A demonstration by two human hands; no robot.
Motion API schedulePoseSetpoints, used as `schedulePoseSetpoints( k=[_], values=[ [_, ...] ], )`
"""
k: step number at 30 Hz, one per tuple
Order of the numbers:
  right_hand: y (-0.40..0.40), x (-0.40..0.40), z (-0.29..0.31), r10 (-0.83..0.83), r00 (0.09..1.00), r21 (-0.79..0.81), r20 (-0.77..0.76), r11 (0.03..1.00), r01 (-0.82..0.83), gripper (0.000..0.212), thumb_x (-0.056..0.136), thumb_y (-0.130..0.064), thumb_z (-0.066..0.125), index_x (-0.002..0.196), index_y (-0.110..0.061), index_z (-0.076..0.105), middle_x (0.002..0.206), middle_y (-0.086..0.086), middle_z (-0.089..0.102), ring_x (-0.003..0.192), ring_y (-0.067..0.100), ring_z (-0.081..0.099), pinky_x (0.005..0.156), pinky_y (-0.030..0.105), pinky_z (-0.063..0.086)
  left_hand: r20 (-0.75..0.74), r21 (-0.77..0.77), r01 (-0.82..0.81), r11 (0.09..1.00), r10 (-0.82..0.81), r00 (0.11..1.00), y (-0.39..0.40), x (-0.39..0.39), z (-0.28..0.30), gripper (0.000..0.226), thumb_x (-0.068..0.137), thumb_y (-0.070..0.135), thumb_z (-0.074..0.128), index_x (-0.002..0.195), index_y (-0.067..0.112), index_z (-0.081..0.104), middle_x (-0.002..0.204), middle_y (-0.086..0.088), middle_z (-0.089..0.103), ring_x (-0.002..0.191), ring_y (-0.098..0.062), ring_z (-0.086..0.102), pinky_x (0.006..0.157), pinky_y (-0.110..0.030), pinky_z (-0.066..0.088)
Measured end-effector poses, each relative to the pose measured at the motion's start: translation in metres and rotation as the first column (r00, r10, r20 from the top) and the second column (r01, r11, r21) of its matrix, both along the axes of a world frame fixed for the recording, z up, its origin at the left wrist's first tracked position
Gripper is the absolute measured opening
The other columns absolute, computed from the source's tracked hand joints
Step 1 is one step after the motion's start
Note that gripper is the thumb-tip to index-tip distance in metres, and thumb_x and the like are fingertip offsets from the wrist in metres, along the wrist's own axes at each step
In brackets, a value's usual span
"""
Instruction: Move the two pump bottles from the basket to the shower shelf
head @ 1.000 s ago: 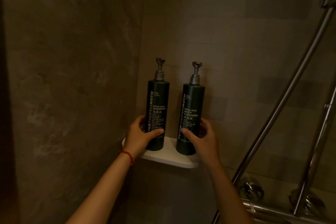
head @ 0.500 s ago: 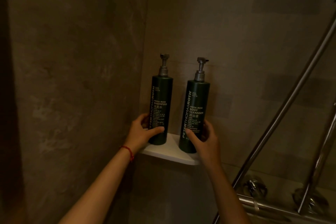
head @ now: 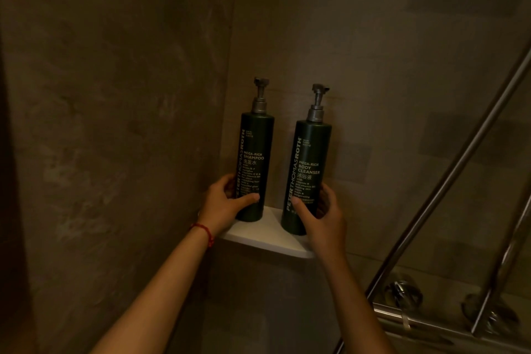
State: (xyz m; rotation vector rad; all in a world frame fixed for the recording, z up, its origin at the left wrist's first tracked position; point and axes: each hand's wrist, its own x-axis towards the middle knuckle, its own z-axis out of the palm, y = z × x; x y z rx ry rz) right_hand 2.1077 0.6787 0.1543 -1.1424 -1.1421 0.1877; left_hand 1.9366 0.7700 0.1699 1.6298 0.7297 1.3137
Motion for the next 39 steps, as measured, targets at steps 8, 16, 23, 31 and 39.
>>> schedulePoseSetpoints(
  k=[8,16,23,31,39],
  values=[
    [-0.001,0.0,-0.002,0.002,1.0,0.025,0.003,1.0,-0.002,0.061,0.073,-0.025,0.071,0.126,-0.033,0.042,0.104,-0.029,0.049,0.087,-0.027,0.049,0.065,-0.002,0.042,-0.005,0.029,-0.003,1.0,0.003,1.0,-0.003,-0.001,-0.001,0.059,0.07,0.017,0.072,0.122,0.016,0.046,0.093,0.016,0.052,0.084,0.001,0.052,0.069,-0.015,0.044],
    [-0.001,-0.001,-0.001,0.001,1.0,0.01,-0.001,1.0,-0.001,0.062,0.074,-0.027,0.07,0.128,-0.033,0.041,0.104,-0.029,0.05,0.091,-0.015,0.051,0.071,0.009,0.044,-0.004,0.032,-0.014,0.999,0.014,1.0,-0.006,0.0,-0.001,0.058,0.07,0.016,0.072,0.122,0.016,0.047,0.1,0.009,0.054,0.089,-0.006,0.053,0.075,-0.02,0.045],
    [-0.002,-0.001,-0.001,0.004,1.0,0.009,0.004,1.0,-0.004,0.06,0.074,-0.027,0.07,0.125,-0.038,0.04,0.103,-0.032,0.049,0.088,-0.027,0.05,0.066,-0.002,0.043,-0.017,0.034,-0.019,0.999,0.02,1.0,-0.008,0.0,0.0,0.059,0.072,0.016,0.071,0.125,0.014,0.045,0.113,-0.002,0.055,0.1,-0.015,0.052,0.084,-0.027,0.044],
    [-0.005,-0.003,0.0,0.011,1.0,-0.017,0.0,1.0,-0.011,0.064,0.076,-0.03,0.069,0.132,-0.031,0.038,0.111,-0.02,0.051,0.092,-0.016,0.05,0.068,0.005,0.046,-0.067,0.096,-0.054,0.994,0.061,0.996,-0.016,0.002,-0.002,0.06,0.076,0.02,0.067,0.129,0.017,0.039,0.126,-0.007,0.053,0.102,-0.01,0.048,0.082,-0.024,0.042],
    [-0.031,-0.007,-0.007,-0.024,1.0,-0.078,0.015,0.997,0.025,0.067,0.08,-0.033,0.063,0.138,-0.028,0.029,0.138,-0.004,0.044,0.119,0.01,0.044,0.085,0.017,0.039,-0.112,0.145,-0.299,0.943,0.316,0.942,-0.033,-0.008,-0.014,0.064,0.079,0.029,0.063,0.134,0.015,0.034,0.139,-0.013,0.041,0.126,-0.026,0.039,0.103,-0.043,0.038]
  ],
)
